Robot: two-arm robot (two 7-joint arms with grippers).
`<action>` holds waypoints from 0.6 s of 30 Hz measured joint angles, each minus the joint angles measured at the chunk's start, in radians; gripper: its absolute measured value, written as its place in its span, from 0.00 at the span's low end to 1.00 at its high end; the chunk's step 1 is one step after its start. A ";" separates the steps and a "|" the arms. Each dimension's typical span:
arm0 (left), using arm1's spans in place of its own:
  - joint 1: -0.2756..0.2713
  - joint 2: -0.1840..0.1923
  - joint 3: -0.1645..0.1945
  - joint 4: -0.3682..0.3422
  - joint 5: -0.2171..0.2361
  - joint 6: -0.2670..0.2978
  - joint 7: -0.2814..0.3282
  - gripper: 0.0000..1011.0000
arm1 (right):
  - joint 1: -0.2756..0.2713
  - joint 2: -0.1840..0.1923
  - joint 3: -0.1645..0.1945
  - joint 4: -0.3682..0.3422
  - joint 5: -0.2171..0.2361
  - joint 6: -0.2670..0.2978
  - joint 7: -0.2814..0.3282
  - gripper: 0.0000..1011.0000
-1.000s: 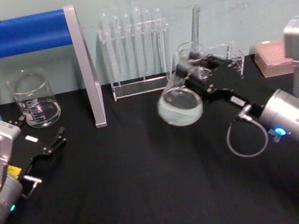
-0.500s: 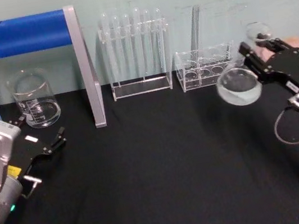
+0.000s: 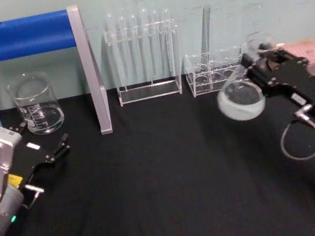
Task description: Grasp the erlenmeyer flask with one hand, shake it three times, then place it back.
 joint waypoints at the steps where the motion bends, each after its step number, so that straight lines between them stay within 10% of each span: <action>1: 0.000 0.000 0.000 0.000 0.000 0.000 0.000 0.99 | 0.006 -0.002 -0.010 0.003 0.000 0.002 0.012 0.44; 18: 0.000 0.000 0.000 0.000 0.000 0.000 0.000 0.99 | 0.131 -0.016 -0.180 0.084 0.031 0.022 0.166 0.44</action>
